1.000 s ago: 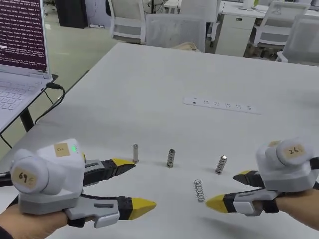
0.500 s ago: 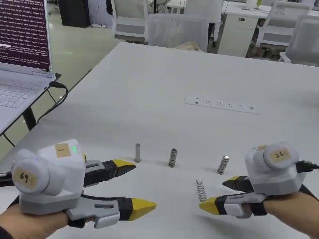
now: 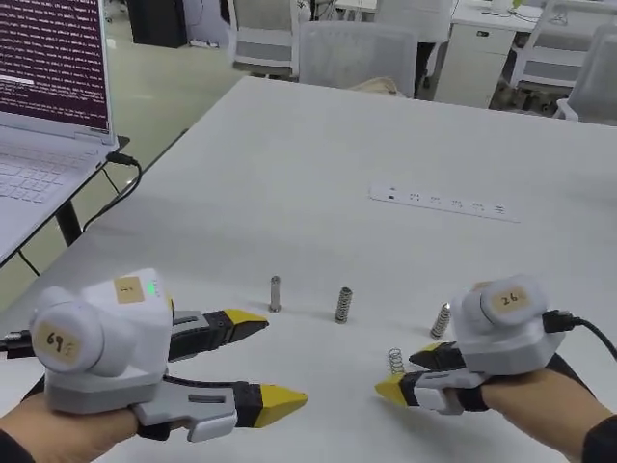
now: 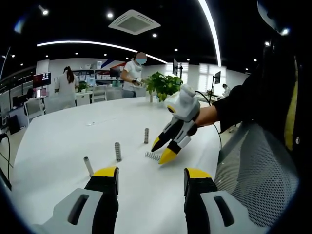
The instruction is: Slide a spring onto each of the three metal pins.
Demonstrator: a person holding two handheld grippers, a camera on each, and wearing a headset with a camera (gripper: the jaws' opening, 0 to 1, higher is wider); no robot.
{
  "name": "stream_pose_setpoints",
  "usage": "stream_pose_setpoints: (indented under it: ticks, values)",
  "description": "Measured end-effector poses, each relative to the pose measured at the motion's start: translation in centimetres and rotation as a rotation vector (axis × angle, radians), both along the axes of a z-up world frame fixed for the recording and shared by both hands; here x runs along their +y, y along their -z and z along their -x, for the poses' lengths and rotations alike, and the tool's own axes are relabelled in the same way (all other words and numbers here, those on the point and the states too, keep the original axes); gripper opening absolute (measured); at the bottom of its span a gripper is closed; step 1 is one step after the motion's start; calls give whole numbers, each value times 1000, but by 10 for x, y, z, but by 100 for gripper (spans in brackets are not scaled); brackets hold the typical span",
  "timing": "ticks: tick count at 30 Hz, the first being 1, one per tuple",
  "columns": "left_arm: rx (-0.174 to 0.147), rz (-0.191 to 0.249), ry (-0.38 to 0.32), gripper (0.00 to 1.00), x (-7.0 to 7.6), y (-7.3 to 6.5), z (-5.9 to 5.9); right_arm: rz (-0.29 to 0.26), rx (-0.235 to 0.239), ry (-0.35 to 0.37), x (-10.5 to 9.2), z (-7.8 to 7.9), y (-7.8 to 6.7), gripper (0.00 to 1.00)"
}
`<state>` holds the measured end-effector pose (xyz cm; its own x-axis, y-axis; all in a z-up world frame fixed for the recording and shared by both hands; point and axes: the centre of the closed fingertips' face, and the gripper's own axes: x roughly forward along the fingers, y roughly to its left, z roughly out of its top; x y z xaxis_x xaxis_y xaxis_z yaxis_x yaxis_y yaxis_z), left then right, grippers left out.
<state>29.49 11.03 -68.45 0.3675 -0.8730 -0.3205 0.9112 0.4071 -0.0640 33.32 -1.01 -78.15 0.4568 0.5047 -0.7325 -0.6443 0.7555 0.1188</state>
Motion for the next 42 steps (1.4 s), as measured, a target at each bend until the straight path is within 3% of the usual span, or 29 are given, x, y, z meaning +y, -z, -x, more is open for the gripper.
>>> stream_pose_setpoints:
  ticks: [19, 36, 42]
  values:
    - [9, -2, -1, 48, 1, 1, 2, 77, -5, -72, 5, 1, 9, 19]
    - [16, -3, 4, 47, -1, 4, 2, 105, -21, -6, -23, -5, 9, 16]
    - [16, -4, 5, 47, -1, 4, 2, 110, -16, -18, -22, -2, 12, 14]
